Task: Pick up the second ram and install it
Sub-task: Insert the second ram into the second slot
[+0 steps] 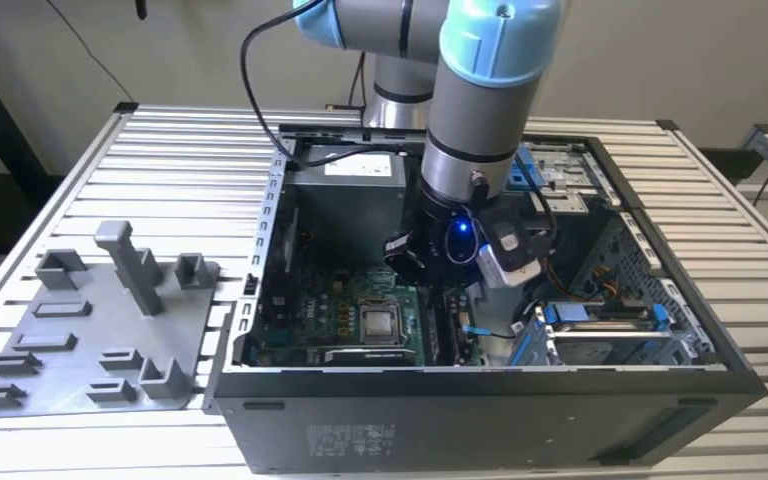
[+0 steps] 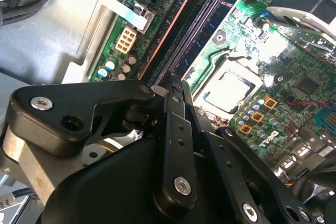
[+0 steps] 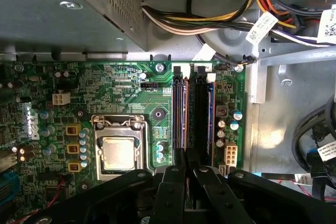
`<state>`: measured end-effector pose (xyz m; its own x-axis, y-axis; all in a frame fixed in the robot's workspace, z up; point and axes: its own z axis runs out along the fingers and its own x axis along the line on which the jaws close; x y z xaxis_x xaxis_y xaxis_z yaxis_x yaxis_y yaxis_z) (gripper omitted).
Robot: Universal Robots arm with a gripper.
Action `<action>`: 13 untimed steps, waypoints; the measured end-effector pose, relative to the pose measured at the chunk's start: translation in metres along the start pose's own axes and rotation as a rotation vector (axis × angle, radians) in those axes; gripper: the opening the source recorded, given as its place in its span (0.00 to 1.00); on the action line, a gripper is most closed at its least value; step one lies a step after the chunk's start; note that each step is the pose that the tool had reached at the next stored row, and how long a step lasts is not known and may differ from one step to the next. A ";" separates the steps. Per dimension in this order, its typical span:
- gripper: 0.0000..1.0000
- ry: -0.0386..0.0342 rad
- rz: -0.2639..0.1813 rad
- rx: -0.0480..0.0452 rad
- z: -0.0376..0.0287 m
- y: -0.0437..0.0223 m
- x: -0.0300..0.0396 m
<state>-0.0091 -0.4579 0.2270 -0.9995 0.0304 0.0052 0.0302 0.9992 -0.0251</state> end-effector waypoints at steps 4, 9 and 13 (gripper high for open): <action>0.13 -0.0002 -0.003 0.0000 -0.0014 0.0000 0.0000; 0.13 -0.0007 -0.027 0.0006 -0.0016 -0.0001 0.0000; 0.13 -0.0010 -0.039 0.0006 -0.0011 -0.0003 0.0001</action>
<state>-0.0092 -0.4582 0.2281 -1.0000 -0.0082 0.0052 -0.0083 0.9996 -0.0254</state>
